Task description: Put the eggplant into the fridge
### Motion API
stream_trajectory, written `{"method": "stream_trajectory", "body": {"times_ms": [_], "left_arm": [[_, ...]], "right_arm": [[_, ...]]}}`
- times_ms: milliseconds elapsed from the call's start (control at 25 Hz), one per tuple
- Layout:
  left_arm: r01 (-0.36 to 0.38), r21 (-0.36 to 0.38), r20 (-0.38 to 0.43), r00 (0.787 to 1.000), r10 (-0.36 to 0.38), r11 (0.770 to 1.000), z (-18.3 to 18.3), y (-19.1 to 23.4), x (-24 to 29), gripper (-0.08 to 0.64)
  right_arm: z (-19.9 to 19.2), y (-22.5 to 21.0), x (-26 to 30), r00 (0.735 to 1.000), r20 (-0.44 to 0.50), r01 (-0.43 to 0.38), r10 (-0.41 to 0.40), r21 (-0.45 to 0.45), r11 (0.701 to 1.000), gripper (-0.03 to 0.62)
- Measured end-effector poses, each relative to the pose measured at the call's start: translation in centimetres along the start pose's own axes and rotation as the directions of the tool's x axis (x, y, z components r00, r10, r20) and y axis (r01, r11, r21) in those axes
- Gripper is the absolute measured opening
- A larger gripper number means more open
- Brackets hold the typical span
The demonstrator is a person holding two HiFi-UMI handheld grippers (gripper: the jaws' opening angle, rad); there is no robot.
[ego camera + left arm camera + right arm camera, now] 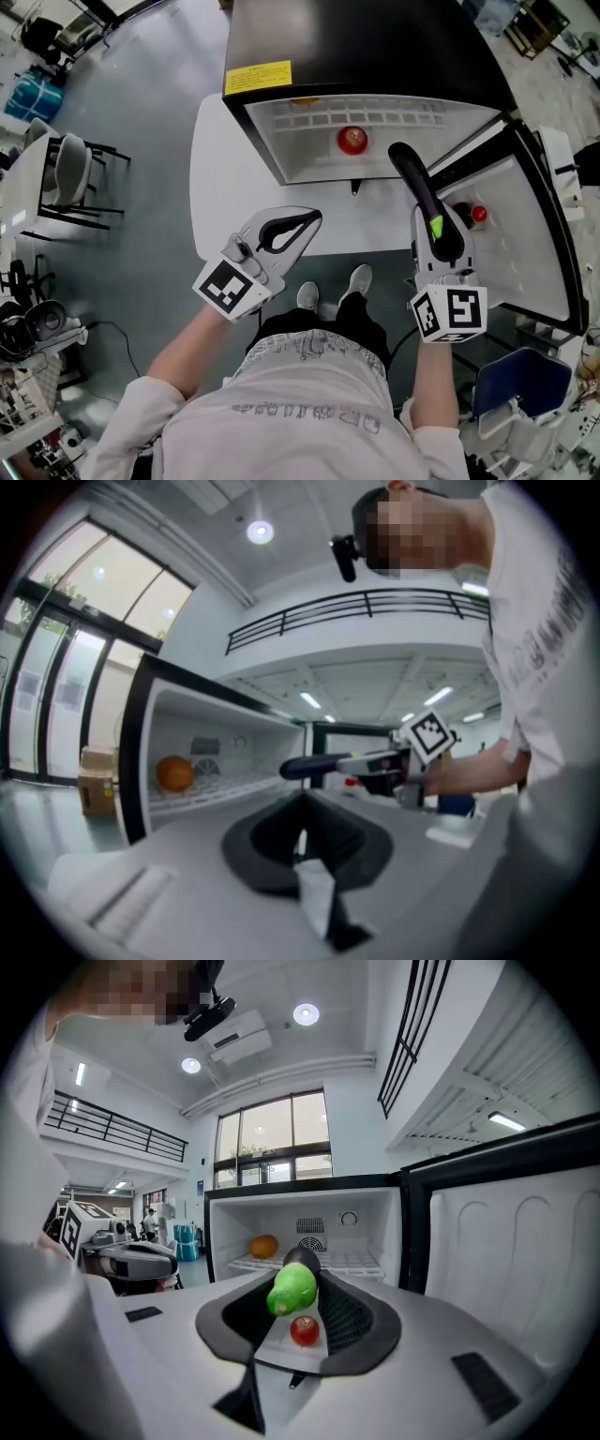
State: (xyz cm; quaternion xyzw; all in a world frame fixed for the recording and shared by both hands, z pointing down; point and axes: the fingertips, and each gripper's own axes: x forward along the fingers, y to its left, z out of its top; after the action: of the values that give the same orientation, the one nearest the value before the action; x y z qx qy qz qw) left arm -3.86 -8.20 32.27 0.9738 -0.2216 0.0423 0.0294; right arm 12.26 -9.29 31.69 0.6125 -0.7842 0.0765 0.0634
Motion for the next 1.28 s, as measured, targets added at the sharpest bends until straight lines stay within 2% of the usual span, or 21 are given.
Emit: {"method": "stream_trajectory", "body": {"times_ms": [400,560,1040,1280], "left_arm": [[-0.080,-0.012,-0.002,0.997,0.080,0.997,0.9,1.2,2.7,0.008],[-0.101,-0.025,-0.011,0.995,0.100,0.995,0.8,1.7,3.2,0.006],[-0.078,-0.021,-0.065,0.995,0.076,0.997,-0.7,2.7,4.1,0.006],[-0.075,-0.029,-0.053,0.996,0.073,0.997,-0.7,3.1,4.1,0.008]], "right_arm": [[1.4,-2.6,4.0,0.999,0.029,-0.017,0.018,-0.026,1.000,0.118],[1.8,-3.7,5.5,0.999,0.053,0.003,-0.002,-0.019,1.000,0.118],[2.0,-5.0,9.8,0.994,0.086,0.064,-0.064,0.000,0.998,0.118],[2.0,-5.5,11.7,0.989,0.103,0.102,-0.102,0.005,0.995,0.118]]}}
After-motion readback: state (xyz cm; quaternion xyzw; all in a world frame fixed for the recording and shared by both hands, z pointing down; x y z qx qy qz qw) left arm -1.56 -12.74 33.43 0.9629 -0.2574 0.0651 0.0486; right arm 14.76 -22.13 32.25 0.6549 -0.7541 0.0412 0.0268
